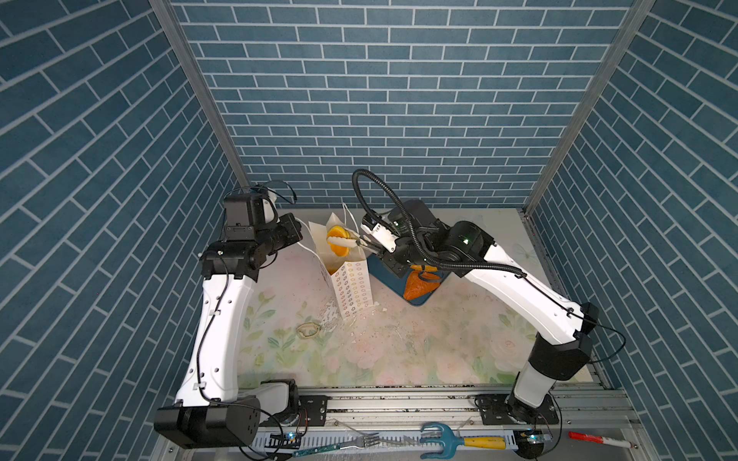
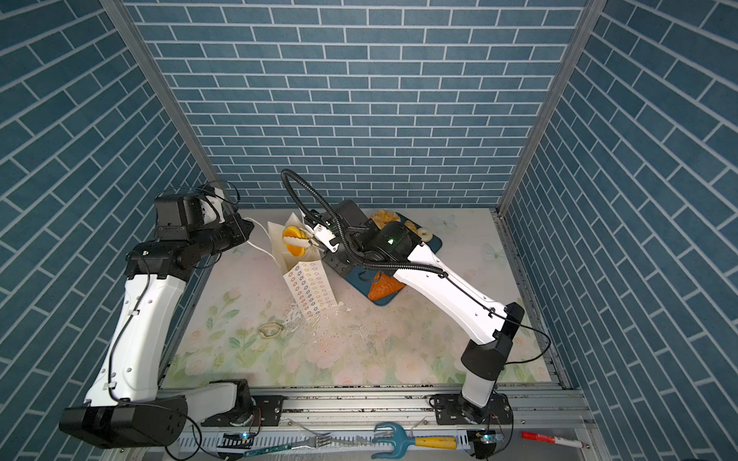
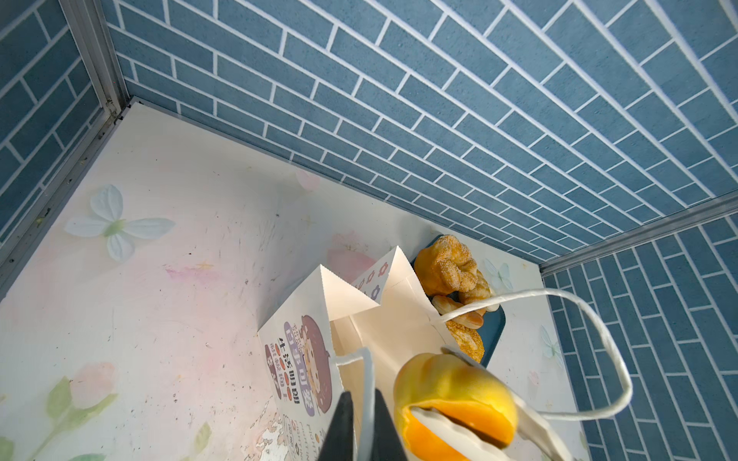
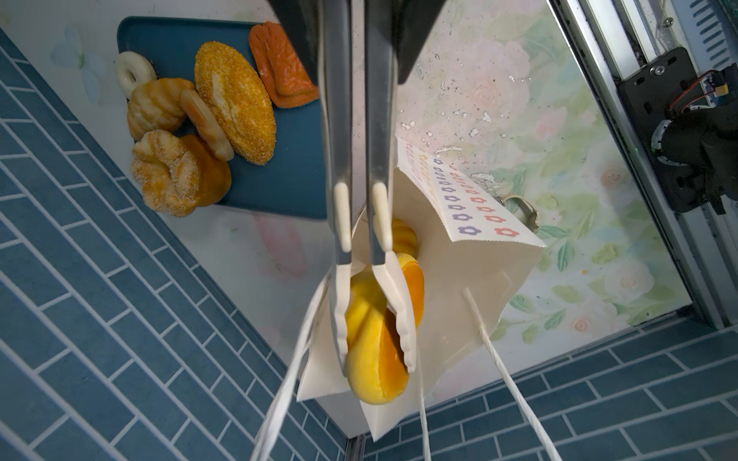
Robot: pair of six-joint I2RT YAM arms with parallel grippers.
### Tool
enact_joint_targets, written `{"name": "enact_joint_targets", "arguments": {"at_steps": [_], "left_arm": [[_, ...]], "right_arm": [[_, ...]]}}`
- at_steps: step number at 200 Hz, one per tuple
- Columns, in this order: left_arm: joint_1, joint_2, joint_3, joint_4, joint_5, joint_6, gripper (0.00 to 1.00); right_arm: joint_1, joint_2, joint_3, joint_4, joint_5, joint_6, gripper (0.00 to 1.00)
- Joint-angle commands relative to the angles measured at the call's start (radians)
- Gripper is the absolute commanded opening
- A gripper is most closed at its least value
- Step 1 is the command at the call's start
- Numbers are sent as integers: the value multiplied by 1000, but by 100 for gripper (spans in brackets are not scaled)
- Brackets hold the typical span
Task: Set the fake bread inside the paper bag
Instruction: 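Open the tongs with the right gripper to drop the pastry into the bag, then withdraw the tongs with the right gripper back over the tray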
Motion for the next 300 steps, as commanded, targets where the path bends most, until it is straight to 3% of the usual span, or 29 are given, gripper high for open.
{"name": "enact_joint_targets", "arguments": {"at_steps": [1, 79, 210, 257, 300], "left_arm": [[-5, -18, -10, -1, 5, -2, 11], [-8, -20, -10, 4, 6, -1, 11], [-8, -16, -12, 2, 0, 0, 7], [-8, -16, -7, 7, 4, -2, 6], [-10, -16, -1, 4, 3, -1, 5]], "right_arm": [[9, -3, 30, -15, 34, -29, 28], [10, -12, 22, -10, 78, -6, 49], [-24, -138, 140, 51, 46, 54, 39], [-90, -185, 140, 55, 43, 100, 38], [-249, -255, 59, -34, 118, 232, 38]]}}
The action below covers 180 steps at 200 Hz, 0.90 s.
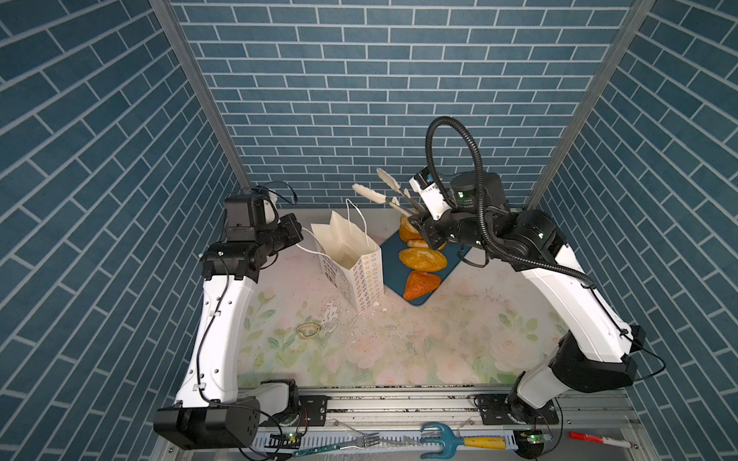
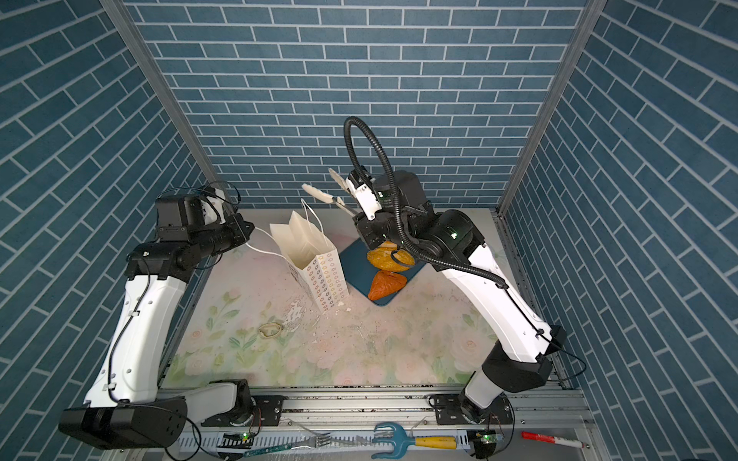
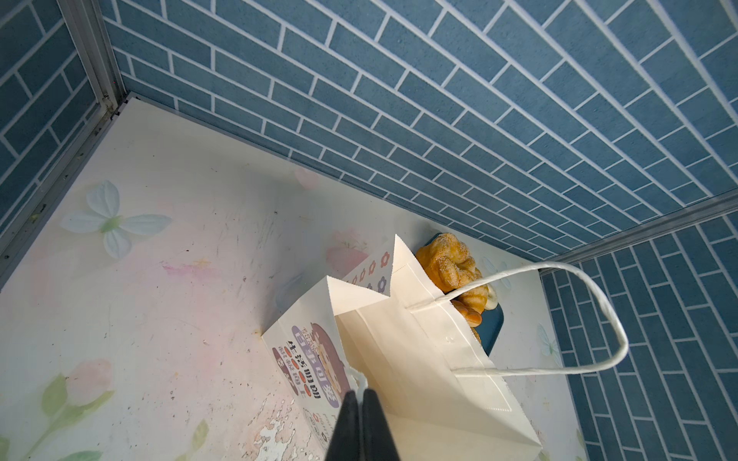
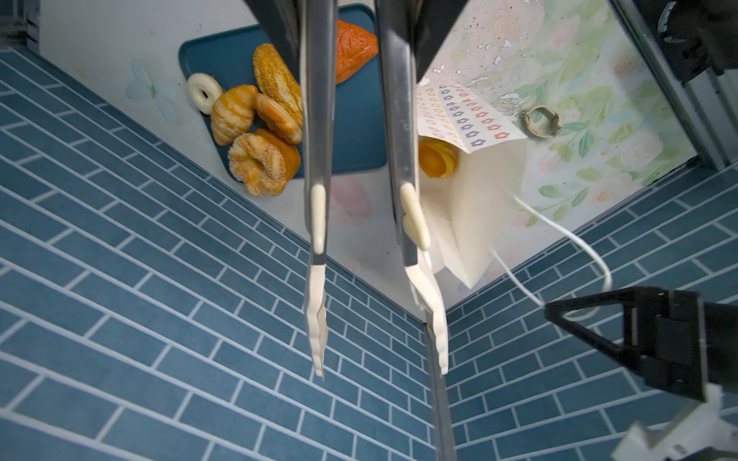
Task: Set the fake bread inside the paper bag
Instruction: 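Withdraw the tongs with the right gripper back over the tray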
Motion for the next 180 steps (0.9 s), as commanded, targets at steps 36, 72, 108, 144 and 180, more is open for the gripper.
{"name": "enact_joint_targets", "arguments": {"at_steps": [36, 72, 108, 144, 180], "left_arm": [[-6, -8, 15, 5, 0, 7, 6], [-6, -5, 25, -5, 4, 12, 6], [-6, 1, 38, -16, -3, 22, 6], [-6, 6, 28, -11, -2, 19, 6], [-5, 8, 22, -5, -1, 23, 6]], "right_arm": [[-197, -124, -236, -121, 21, 212, 39], [-258, -153, -439, -139, -83, 232, 39], [-290, -115, -496, -253, -135, 274, 40], [-291, -99, -581, -264, -204, 376, 40], [-291, -97, -671, -196, -263, 478, 40]]}}
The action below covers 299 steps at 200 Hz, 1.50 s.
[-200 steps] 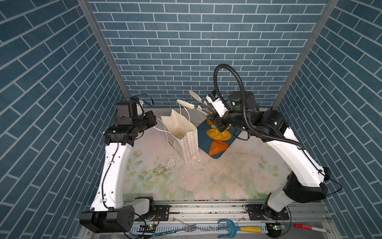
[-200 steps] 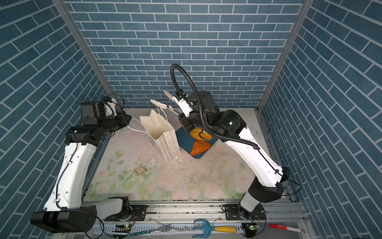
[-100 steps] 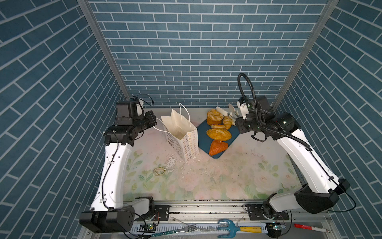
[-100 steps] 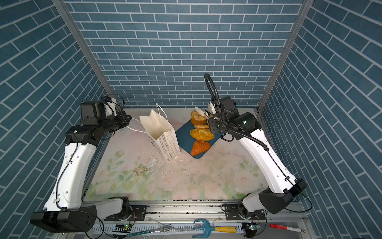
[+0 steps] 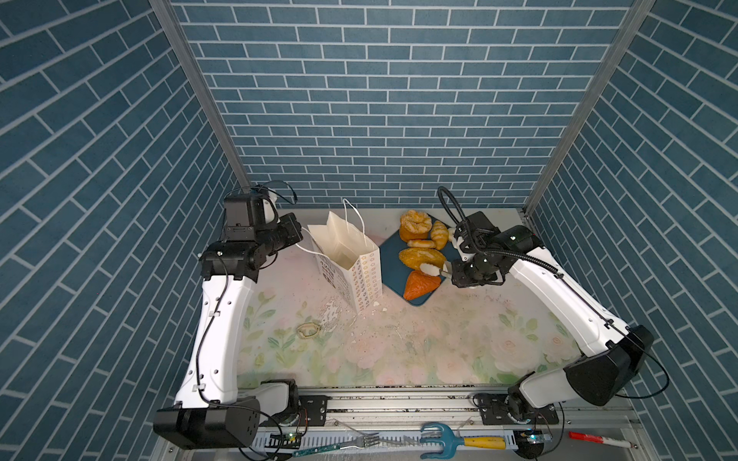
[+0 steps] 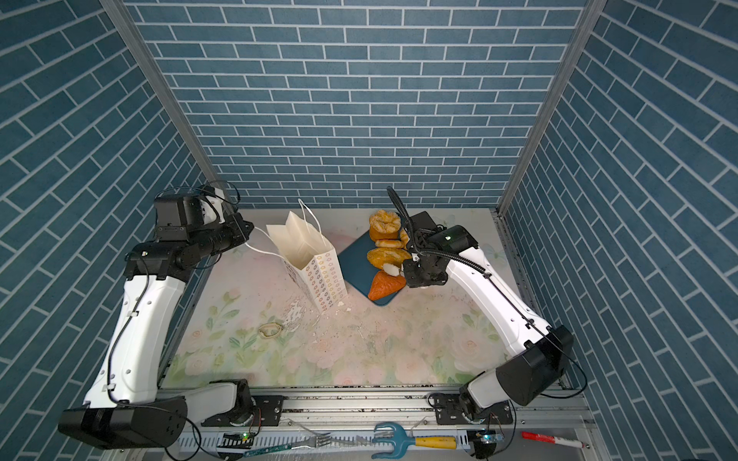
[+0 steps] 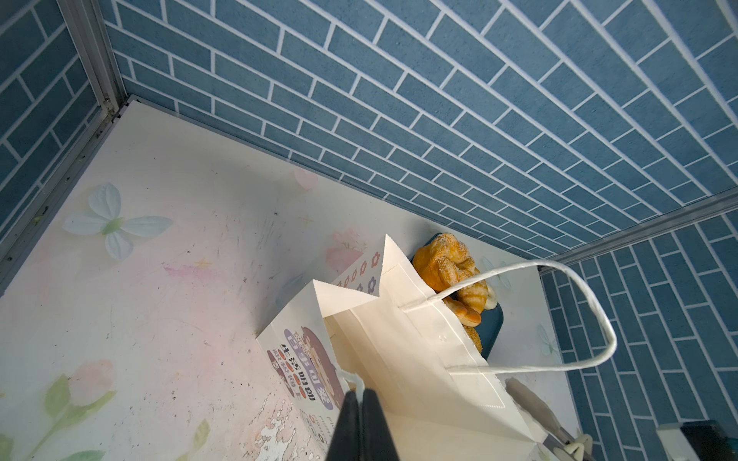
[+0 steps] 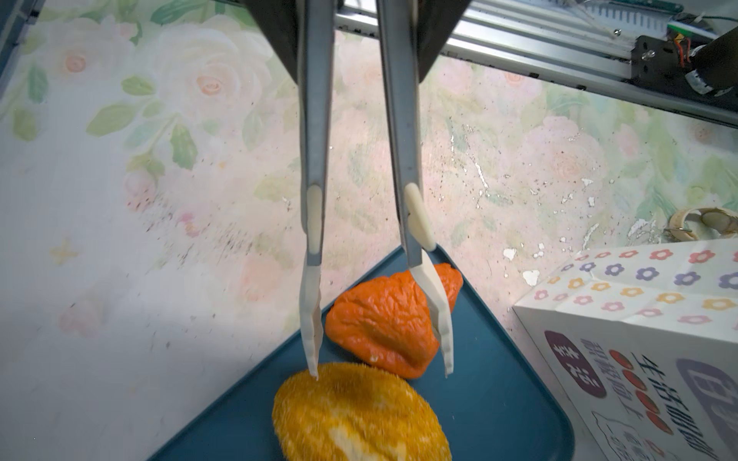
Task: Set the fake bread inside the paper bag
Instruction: 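Withdraw the tongs with the right gripper back over the tray, then lower the tongs with the right gripper onto the orange triangular bread, then close the tongs on the orange triangular bread with the right gripper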
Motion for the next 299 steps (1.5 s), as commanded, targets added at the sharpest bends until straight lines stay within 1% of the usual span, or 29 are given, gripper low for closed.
{"name": "enact_joint_targets", "arguments": {"at_steps": [1, 40, 97, 101, 155, 183, 206, 211, 227, 262, 299], "left_arm": [[-6, 9, 10, 4, -1, 19, 6], [-6, 14, 11, 4, 4, 21, 6], [-6, 5, -10, 13, 1, 24, 6], [-6, 4, -12, 14, 0, 26, 6], [-6, 6, -21, 16, 3, 27, 6], [-5, 4, -23, 11, 1, 33, 5], [-6, 2, -24, 4, -3, 36, 6], [-6, 1, -23, 5, -4, 37, 6], [-6, -1, -24, 3, -5, 39, 5], [-6, -1, -30, 9, -1, 37, 6], [-6, -2, -36, 20, 7, 38, 6]], "right_arm": [[-4, 9, -27, 36, -61, 116, 40], [10, 46, -65, 88, -65, 179, 42], [21, 87, -71, 135, -65, 216, 43], [24, 89, -73, 139, -93, 217, 43], [56, 164, -32, 166, -114, 209, 46], [81, 194, -3, 191, -107, 146, 45], [92, 220, 41, 143, -77, 93, 45], [92, 226, 50, 126, -43, 89, 45], [93, 233, 72, 58, 10, 89, 46], [114, 202, 78, 4, 45, 147, 48], [150, 181, 75, -2, 33, 207, 47]]}}
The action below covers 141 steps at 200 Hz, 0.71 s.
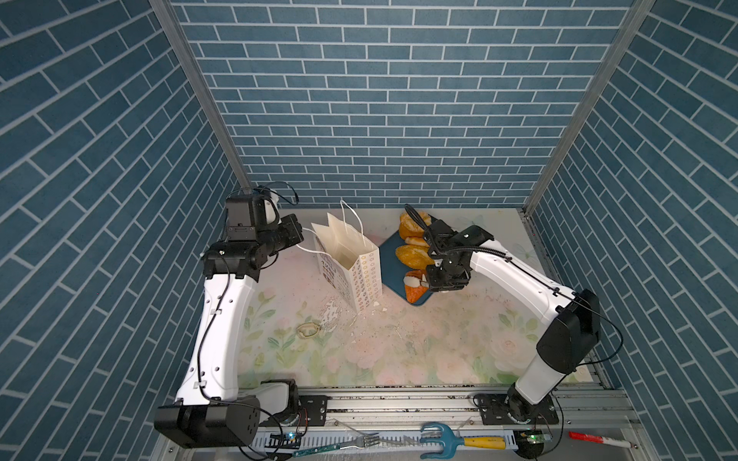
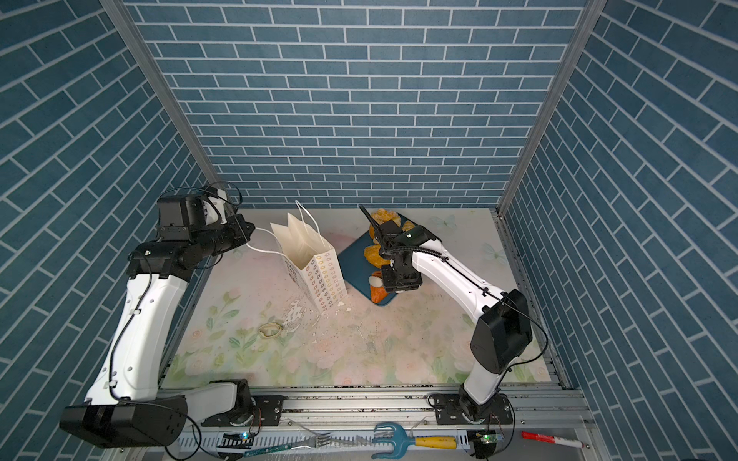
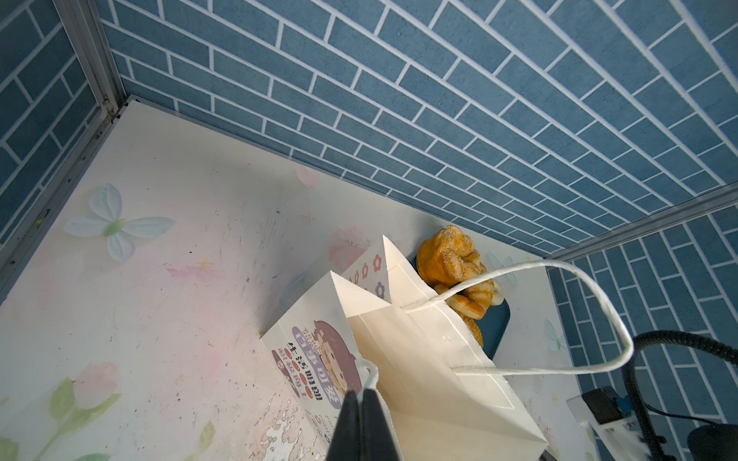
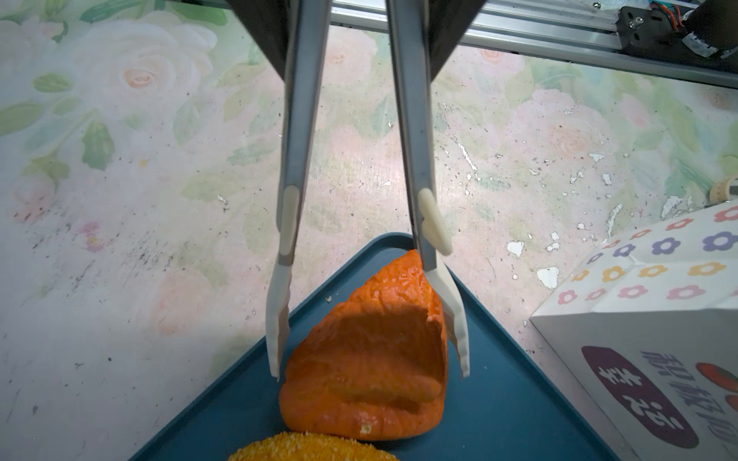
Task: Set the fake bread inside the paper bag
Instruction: 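Close the tongs on the orange triangular bread with the right gripper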
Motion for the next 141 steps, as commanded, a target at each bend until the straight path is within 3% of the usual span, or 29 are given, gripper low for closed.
{"name": "enact_joint_targets", "arguments": {"at_steps": [1, 69, 141], "left_arm": [[-6, -7, -17, 9, 7, 16, 6], [-6, -9, -13, 4, 11, 36, 5], [-3, -15, -32, 3, 8, 46, 5]], "right_arm": [[24, -42, 18, -36, 19, 66, 47], [17, 6, -7, 42, -40, 120, 45], [17, -5, -44, 9, -22, 149, 46]]}}
